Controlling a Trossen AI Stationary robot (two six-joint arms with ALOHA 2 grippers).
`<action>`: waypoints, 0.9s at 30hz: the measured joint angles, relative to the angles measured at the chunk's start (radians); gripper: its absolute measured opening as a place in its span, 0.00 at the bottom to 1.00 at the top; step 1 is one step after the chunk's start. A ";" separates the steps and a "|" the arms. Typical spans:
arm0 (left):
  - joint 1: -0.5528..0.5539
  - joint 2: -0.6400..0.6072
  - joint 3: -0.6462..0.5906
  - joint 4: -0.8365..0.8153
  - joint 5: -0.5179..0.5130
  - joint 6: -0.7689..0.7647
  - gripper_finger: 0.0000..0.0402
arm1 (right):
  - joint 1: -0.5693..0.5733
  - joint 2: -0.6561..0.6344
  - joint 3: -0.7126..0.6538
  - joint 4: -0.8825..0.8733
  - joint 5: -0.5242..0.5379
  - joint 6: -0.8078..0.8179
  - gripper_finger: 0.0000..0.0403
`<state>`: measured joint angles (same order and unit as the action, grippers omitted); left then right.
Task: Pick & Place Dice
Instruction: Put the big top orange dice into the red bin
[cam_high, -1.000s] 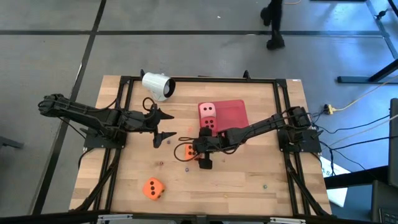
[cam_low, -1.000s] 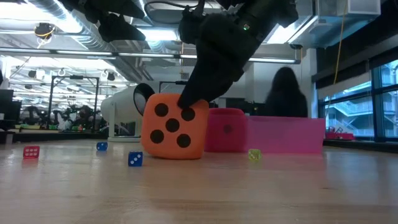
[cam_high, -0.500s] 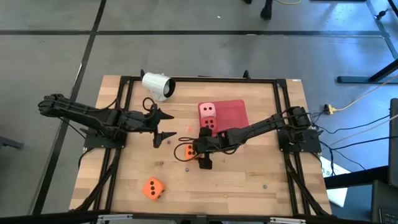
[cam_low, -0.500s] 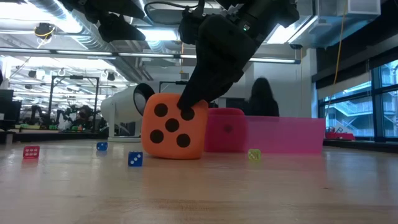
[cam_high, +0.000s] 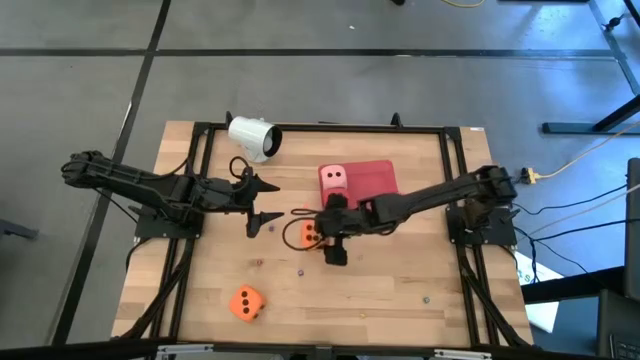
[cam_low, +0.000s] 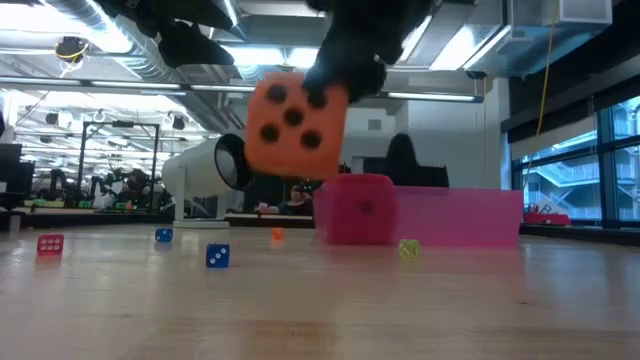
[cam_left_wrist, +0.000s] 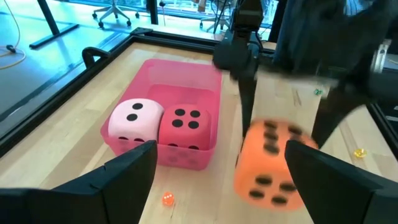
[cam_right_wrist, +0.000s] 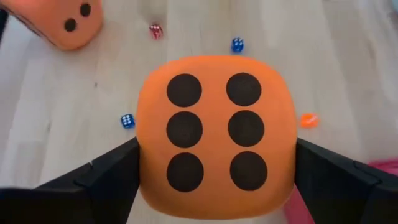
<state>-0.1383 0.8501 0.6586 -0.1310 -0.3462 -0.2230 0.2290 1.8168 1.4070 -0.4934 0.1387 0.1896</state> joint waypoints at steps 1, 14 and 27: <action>0.000 0.000 0.000 0.000 0.000 0.000 0.86 | 0.000 -0.013 0.018 -0.046 0.005 -0.011 0.90; 0.000 0.000 0.000 0.000 0.000 0.000 0.86 | -0.001 -0.250 0.115 -0.583 0.310 0.068 0.90; 0.000 0.000 0.000 0.000 0.000 -0.001 0.86 | -0.074 -0.250 -0.074 -0.677 0.323 0.064 0.90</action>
<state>-0.1387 0.8501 0.6586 -0.1308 -0.3462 -0.2241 0.1546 1.5665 1.3327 -1.1706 0.4617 0.2536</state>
